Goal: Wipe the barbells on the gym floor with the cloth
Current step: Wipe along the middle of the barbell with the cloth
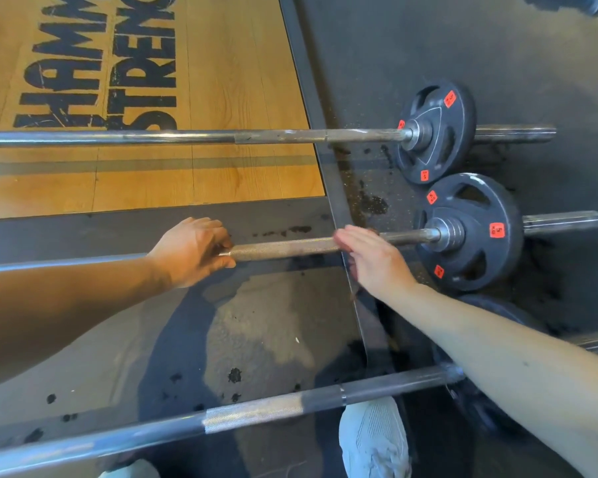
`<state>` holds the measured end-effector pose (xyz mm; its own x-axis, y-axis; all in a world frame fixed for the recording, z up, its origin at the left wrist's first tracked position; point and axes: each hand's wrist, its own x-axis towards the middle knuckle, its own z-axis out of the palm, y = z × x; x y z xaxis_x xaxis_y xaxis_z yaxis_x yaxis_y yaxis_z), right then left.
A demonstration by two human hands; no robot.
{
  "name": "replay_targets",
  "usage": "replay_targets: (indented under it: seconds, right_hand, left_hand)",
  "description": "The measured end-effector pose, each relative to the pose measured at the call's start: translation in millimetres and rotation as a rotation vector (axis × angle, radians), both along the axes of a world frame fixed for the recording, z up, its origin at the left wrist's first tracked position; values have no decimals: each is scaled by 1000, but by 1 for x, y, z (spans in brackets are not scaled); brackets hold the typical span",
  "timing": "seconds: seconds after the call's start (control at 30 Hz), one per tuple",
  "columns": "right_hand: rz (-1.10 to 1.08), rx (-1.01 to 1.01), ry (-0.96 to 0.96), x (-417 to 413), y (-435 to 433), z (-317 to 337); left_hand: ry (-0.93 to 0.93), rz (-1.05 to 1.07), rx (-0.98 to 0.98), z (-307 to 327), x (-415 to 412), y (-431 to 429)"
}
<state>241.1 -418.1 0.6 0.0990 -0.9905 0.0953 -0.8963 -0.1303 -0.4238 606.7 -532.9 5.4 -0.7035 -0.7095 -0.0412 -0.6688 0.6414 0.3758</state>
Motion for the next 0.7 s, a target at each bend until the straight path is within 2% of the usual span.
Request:
replay_targets:
  seconds: [0.07, 0.17, 0.37, 0.47, 0.6, 0.7]
  right_hand:
    - [-148, 32, 3, -22, 6, 4]
    - [-212, 34, -56, 11, 0, 8]
    - [101, -1, -211, 148, -30, -5]
    - [225, 7, -210, 185, -43, -5]
    - [305, -49, -136, 156, -35, -8]
    - [253, -72, -101, 102, -17, -6]
  left_hand:
    - [-15, 16, 15, 2, 0, 0]
    - [-41, 14, 44, 8, 0, -1]
    - [-49, 89, 87, 19, 19, 1]
    - [-52, 125, 100, 23, 28, -1]
    - [-64, 112, 111, 26, 28, -4]
    - [-78, 52, 106, 24, 18, -3]
